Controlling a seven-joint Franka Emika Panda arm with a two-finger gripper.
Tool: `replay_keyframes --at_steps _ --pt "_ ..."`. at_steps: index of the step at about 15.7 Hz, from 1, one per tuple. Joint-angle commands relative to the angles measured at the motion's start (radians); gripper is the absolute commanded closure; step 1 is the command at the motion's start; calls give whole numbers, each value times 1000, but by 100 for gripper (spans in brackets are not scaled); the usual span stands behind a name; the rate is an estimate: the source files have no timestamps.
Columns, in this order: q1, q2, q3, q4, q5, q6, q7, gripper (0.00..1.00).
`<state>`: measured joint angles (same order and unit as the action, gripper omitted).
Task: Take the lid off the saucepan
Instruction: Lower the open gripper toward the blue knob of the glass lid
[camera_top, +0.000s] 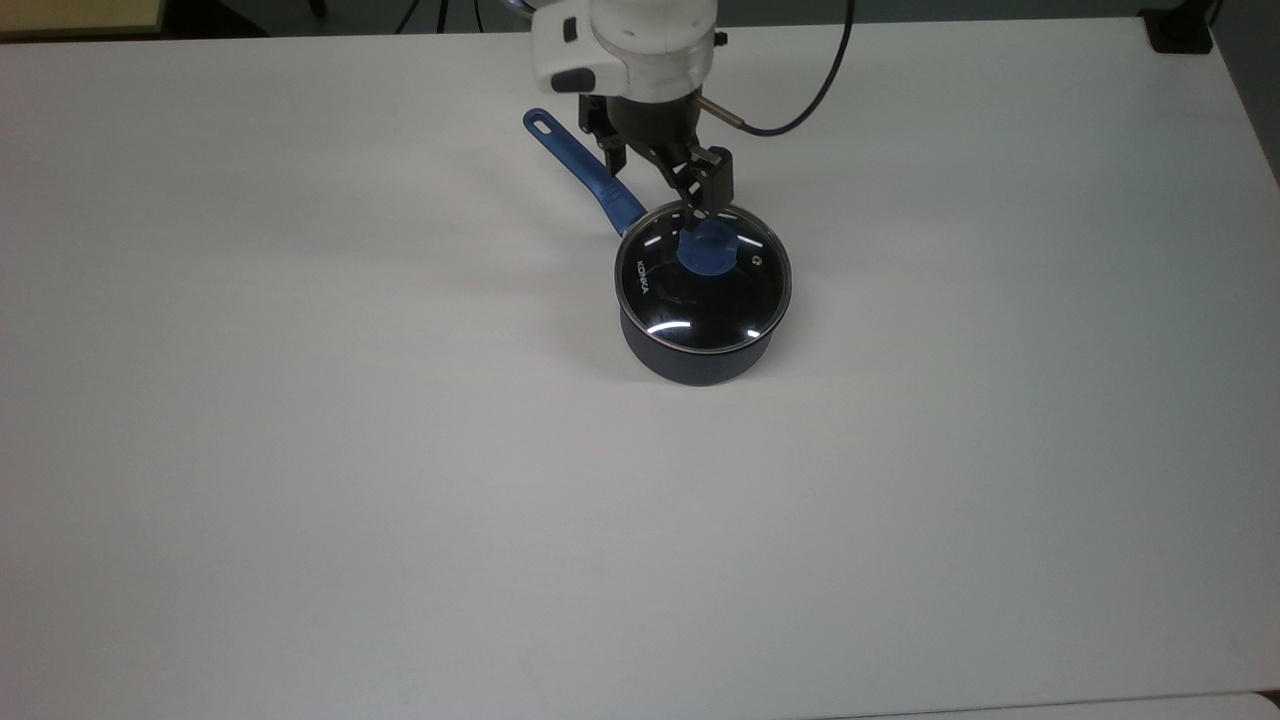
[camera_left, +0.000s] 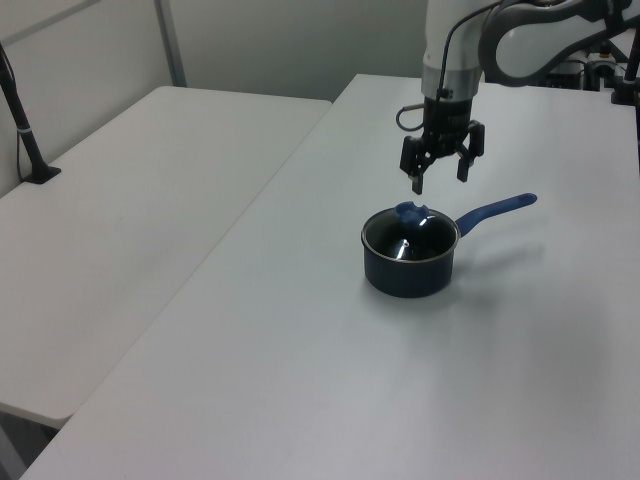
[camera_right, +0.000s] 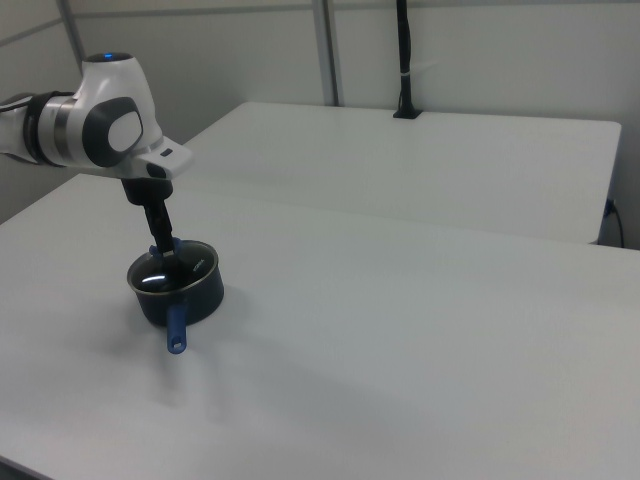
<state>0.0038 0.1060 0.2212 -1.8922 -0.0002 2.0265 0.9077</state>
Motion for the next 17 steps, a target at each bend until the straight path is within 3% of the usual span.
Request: replay_keyframes --at_steps 1,8,12,17 --pt "33 60 -2 33 -20 46 -38 0" --pt "48 70 -20 136 -6 54 -398 0" --pt "65 73 -69 169 -17 44 -578 0" --pt "140 106 -172 203 -21 43 -653 0"
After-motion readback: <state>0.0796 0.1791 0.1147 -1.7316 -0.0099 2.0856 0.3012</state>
